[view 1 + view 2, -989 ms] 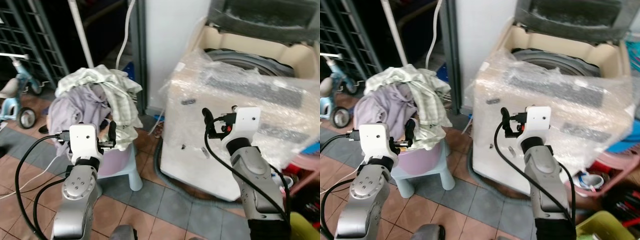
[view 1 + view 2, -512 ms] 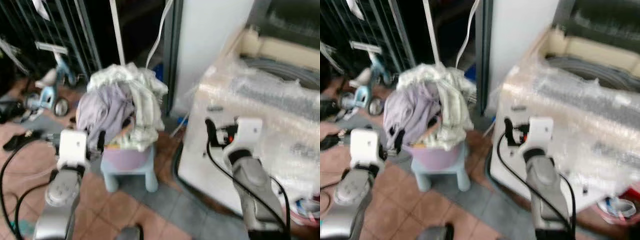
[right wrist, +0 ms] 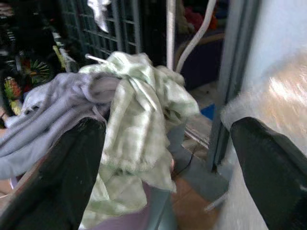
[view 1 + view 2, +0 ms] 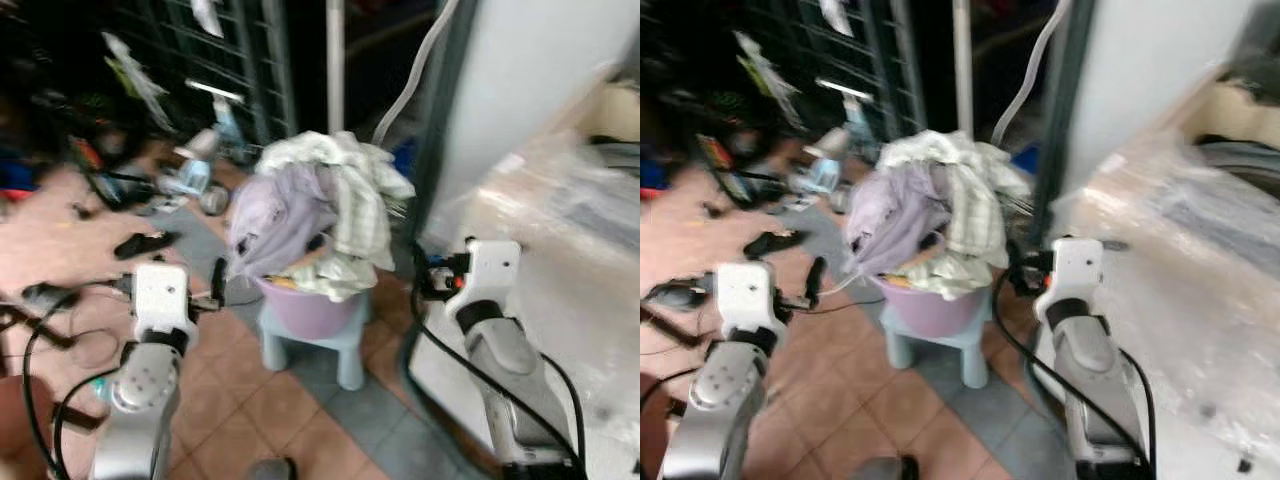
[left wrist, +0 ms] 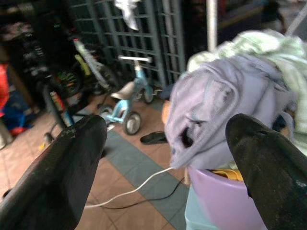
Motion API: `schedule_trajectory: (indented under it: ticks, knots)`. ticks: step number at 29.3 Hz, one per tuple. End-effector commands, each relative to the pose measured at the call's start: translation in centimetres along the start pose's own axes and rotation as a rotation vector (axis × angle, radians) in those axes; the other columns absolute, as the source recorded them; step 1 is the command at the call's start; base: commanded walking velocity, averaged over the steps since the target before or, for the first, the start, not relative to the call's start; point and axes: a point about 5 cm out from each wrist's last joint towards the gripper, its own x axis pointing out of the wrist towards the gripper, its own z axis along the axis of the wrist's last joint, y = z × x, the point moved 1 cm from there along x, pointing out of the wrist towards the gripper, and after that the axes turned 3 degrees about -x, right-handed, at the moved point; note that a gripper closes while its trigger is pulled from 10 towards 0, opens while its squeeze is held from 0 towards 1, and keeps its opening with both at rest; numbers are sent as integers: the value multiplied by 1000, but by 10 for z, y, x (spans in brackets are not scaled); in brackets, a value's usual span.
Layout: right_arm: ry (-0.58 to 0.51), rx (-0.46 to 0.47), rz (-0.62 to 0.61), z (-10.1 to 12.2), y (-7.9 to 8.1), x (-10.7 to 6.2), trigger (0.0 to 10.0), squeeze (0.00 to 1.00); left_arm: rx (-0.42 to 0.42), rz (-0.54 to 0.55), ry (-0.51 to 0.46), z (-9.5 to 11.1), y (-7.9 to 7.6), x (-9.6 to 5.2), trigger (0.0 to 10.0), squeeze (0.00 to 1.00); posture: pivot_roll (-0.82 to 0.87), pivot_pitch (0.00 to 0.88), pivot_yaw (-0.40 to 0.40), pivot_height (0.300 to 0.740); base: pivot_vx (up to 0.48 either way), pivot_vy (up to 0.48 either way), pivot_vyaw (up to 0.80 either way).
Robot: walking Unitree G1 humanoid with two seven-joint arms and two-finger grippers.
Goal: Clothes washing
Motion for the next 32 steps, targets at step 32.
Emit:
schedule_trajectory:
  ticks: [32]
  knots:
    - [-100,-109,253,24,38,26,10000,0,-57,55,19,-2,1,4,10000,0,10,0,-28,740,420,0,178]
